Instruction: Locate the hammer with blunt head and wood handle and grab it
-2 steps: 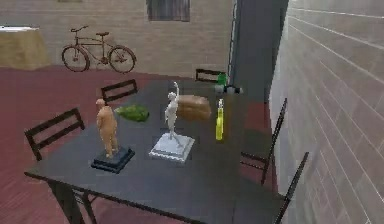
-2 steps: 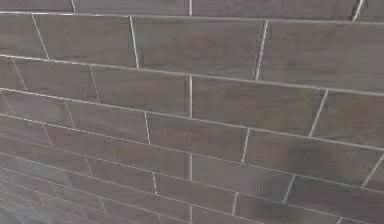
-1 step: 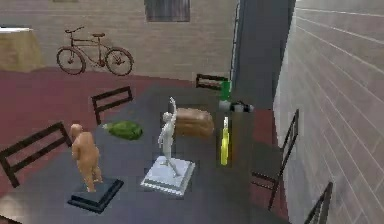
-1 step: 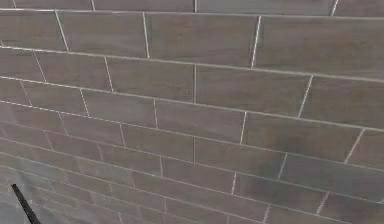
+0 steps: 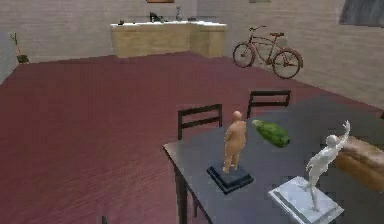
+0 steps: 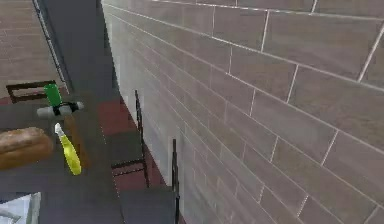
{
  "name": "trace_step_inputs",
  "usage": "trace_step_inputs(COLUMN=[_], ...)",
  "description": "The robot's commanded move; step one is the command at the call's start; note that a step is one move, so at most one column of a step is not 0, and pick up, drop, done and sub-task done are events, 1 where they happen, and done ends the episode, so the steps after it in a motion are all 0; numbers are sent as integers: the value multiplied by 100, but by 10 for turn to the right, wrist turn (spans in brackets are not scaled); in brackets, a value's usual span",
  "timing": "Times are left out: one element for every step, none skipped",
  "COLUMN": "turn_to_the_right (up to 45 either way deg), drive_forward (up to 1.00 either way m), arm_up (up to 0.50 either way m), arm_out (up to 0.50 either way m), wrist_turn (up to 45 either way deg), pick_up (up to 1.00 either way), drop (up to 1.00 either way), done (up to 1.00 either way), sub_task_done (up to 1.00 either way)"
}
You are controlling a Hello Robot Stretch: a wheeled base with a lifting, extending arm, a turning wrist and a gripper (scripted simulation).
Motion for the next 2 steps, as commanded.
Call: trace_step_inputs(turn_to_the_right=[-270,0], drive_forward=[0,0], arm_up=[0,50], arm_out=[0,0], wrist_turn=[0,0], pick_up=[0,0], drop=[0,0], done=[0,0], sub_task_done=[0,0])
